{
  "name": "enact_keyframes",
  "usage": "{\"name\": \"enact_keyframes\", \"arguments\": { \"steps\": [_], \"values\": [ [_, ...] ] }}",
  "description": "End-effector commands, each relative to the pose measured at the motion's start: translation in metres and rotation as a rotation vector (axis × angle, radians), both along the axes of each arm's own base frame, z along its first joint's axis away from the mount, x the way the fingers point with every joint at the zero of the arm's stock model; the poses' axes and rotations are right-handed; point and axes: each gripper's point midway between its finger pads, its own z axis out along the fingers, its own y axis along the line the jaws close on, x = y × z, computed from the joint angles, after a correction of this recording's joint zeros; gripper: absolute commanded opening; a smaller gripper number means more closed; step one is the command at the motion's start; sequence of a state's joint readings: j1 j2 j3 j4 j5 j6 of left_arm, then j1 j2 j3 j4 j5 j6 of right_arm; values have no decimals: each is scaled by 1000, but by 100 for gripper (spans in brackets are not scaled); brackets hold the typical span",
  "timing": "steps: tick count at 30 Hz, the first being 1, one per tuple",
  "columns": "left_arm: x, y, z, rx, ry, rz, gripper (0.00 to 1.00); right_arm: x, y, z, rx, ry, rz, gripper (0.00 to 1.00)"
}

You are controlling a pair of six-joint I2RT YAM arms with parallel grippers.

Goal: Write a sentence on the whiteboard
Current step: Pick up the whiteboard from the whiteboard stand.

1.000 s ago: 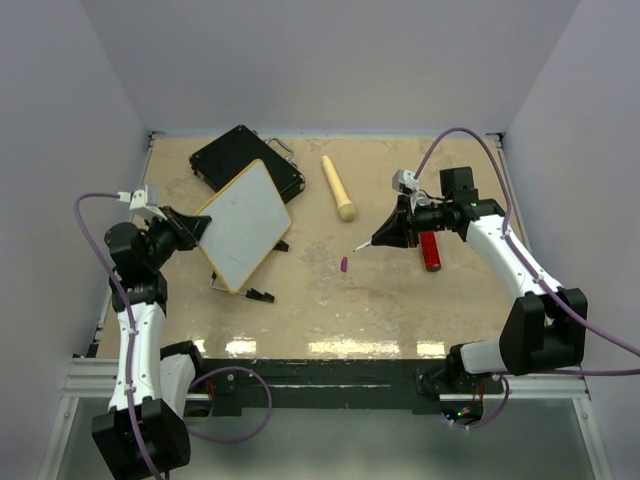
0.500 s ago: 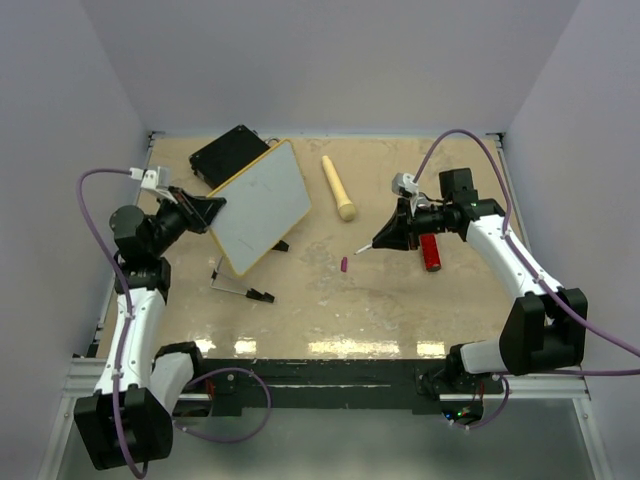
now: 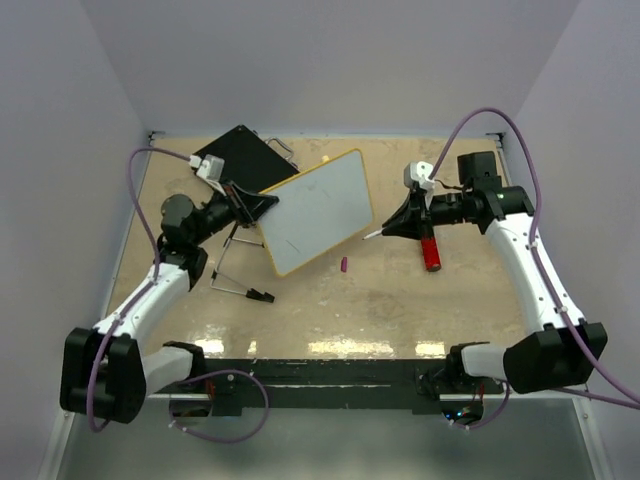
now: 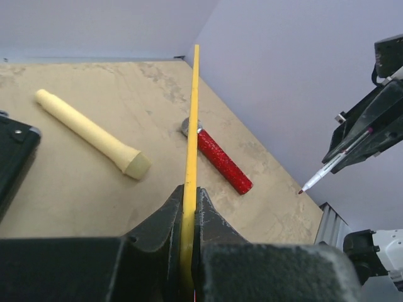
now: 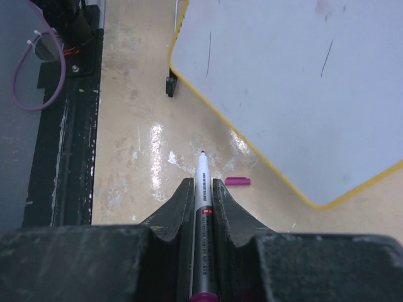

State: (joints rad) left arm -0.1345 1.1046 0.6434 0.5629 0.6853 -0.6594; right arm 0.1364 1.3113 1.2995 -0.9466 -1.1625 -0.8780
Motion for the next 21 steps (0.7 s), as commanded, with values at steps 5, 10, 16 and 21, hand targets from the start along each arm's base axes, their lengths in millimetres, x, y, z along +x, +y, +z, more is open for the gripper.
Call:
{"name": "enact_keyframes", "arguments": {
  "steps": [5, 10, 16, 21],
  "values": [
    [16, -66, 49, -95, -227, -72, 0, -2, -8, 13, -32, -56, -68, 0],
    [26, -94, 40, -37, -252, -81, 0, 3, -9, 9, -38, -66, -104, 0],
    [30, -113, 22, 74, -317, -74, 0, 6, -10, 2, -38, -71, -120, 0],
    [30, -121, 7, 148, -369, -104, 0, 7, -9, -2, -31, -73, -123, 0]
  ]
}}
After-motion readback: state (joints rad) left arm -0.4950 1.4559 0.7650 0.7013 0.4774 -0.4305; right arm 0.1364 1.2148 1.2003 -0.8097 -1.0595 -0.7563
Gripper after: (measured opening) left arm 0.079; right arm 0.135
